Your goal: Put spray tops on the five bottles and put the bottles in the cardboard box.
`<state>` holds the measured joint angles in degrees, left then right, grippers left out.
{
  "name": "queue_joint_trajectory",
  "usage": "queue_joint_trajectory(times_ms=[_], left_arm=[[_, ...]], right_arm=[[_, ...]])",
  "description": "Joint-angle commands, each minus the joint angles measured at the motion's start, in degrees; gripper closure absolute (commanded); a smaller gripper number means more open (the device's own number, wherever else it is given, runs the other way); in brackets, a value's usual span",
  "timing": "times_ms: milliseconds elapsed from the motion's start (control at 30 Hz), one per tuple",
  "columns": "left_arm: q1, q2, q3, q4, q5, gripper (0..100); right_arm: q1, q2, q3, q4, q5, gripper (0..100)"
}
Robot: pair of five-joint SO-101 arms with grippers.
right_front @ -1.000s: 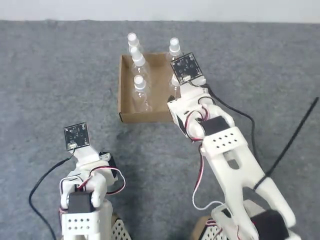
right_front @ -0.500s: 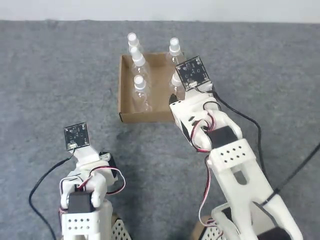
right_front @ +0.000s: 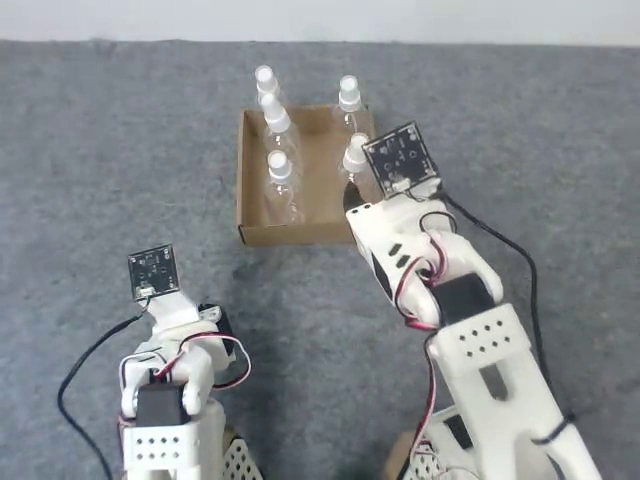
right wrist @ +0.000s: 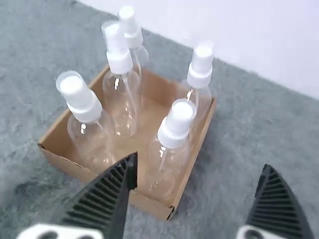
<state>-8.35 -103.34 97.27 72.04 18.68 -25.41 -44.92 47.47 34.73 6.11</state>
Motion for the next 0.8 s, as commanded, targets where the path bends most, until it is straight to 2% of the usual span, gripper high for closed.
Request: queue_joint_trajectory(times_ms=[0, 367, 567, 767], left_arm=[[-0.09, -0.97, -0.75, 0.26, -0.35, 99], [-0.09, -0.97, -0.75, 0.26, -0.35, 99], [-0.09, -0.97, -0.75, 0.26, -0.35, 99], [-0.09, -0.97, -0.75, 0.26, -0.35, 99]], right_arm=[[0.04, -5.67, -0.18, 1.80, 0.88, 68.4], [0.13, -13.23, 0.00, 4.70, 0.88, 68.7], [0.13, -17.71, 0.00, 6.64, 0.88, 79.0], [0.22, -23.96, 0.79, 8.31, 0.97, 79.9]])
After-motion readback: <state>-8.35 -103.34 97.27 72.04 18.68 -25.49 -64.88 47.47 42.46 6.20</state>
